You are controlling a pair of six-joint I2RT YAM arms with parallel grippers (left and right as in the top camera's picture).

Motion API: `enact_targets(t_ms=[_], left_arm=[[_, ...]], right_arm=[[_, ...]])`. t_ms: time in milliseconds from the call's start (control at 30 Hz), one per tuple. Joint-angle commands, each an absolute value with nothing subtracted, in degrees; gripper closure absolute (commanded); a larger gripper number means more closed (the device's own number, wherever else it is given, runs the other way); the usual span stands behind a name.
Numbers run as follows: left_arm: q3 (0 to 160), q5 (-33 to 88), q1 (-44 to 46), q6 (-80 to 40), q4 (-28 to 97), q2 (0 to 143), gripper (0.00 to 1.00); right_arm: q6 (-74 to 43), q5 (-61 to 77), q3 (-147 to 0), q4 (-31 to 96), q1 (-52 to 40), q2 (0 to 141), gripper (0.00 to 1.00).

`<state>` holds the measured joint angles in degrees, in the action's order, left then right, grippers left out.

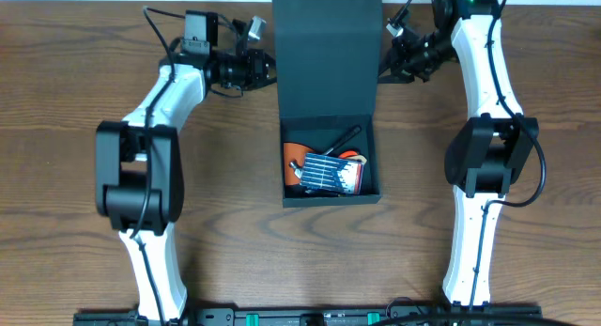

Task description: Pack container

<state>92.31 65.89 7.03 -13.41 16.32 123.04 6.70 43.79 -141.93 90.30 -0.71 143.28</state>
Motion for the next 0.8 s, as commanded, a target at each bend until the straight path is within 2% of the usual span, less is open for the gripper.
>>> enact_targets(t_ms=[0,100,300,533,767], left_arm=[[93.54,66.19,7.51,-12.08,20.32,117.47,0.95],[93.54,64.66,7.51,-8.36,28.47,113.30,0.95],[93.54,47.68,8.84,4.84,51.72,103.59,0.94],[93.51,42.35,9.08,6.94,65.54,99.09,0.94],[93.51,16.62,9.08,6.92,73.93,98.98,0.94]], right_arm=[[8.29,42.09,-146.23,94.13,-2.13,140.99,0.99],[7.60,37.19,-149.05,97.32,-2.72,140.42,0.99],[1.76,25.82,-149.05,97.32,-3.75,133.80,0.99],[-3.84,16.23,-149.03,97.32,-3.68,124.46,0.97],[-8.14,1.45,-149.03,97.32,-3.73,116.40,0.95]])
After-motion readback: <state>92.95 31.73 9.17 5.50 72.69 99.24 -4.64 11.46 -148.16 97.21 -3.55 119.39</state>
